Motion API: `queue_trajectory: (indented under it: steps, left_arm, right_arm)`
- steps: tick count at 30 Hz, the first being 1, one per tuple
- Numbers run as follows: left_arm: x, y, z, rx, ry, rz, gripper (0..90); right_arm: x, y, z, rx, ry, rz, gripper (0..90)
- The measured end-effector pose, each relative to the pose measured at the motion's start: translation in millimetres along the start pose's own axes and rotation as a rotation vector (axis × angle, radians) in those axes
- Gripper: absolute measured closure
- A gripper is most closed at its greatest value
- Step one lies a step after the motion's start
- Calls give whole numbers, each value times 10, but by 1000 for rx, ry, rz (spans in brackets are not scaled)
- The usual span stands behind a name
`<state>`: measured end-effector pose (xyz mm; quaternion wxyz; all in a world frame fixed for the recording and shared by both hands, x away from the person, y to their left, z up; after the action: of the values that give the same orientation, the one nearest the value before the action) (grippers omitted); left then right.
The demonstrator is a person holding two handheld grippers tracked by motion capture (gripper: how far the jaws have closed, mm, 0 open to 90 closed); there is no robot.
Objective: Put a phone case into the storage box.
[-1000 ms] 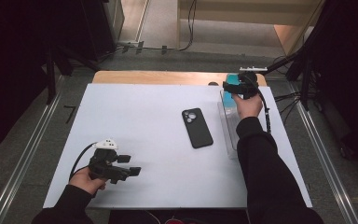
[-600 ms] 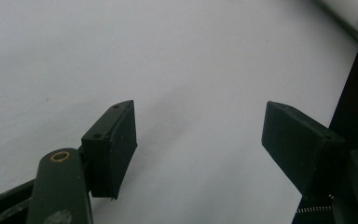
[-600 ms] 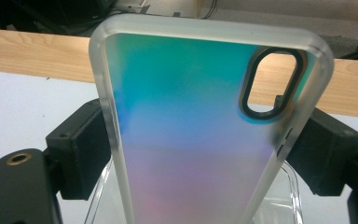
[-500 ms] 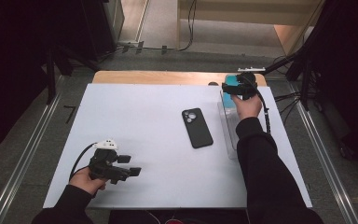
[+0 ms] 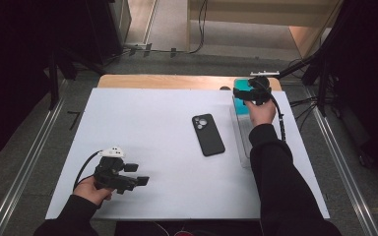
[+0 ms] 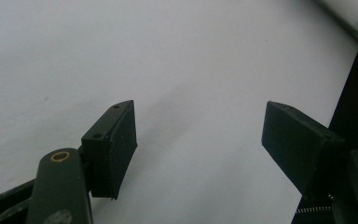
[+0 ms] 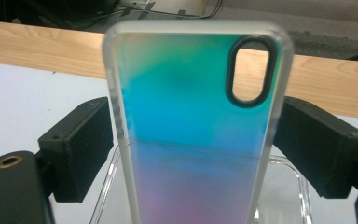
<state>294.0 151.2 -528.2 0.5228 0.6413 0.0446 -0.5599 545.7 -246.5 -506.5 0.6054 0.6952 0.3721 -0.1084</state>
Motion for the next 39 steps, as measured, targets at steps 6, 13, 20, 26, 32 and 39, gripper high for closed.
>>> queue_trajectory:
  steps: [6, 13, 20, 26, 32, 39]
  left_arm:
    - [3, 0, -5, -3, 5, -2, 270]
    - [-1, 5, -15, -3, 6, -2, 270]
    - [-16, 21, -28, -11, 7, 7, 269]
    - [-23, 29, -34, -13, 2, 5, 270]
    - [-24, 56, -33, -15, -2, 7, 270]
    - [-33, 91, -33, -11, -4, 14, 269]
  right_arm:
    - [-74, 19, -42, 20, 41, 3, 83]
    - [-234, -4, -97, 18, 59, -40, 83]
    - [-387, -94, -235, -14, 110, -84, 84]
    - [-575, -181, -351, -11, 153, -110, 108]
    - [-772, -292, -503, -23, 230, -116, 112]
    - [-987, -398, -628, -40, 284, -120, 116]
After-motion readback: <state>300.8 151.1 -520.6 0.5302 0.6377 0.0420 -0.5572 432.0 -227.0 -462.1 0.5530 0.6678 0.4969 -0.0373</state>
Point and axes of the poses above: each handheld gripper's, and its own axes: x roughly forward along the jaws, y roughly out of its top, z roughly to its right, the point moved 9 cm from there along x, roughly forward along the jaws, and after that the axes turned 13 degrees about y, right-handed, at the moved point
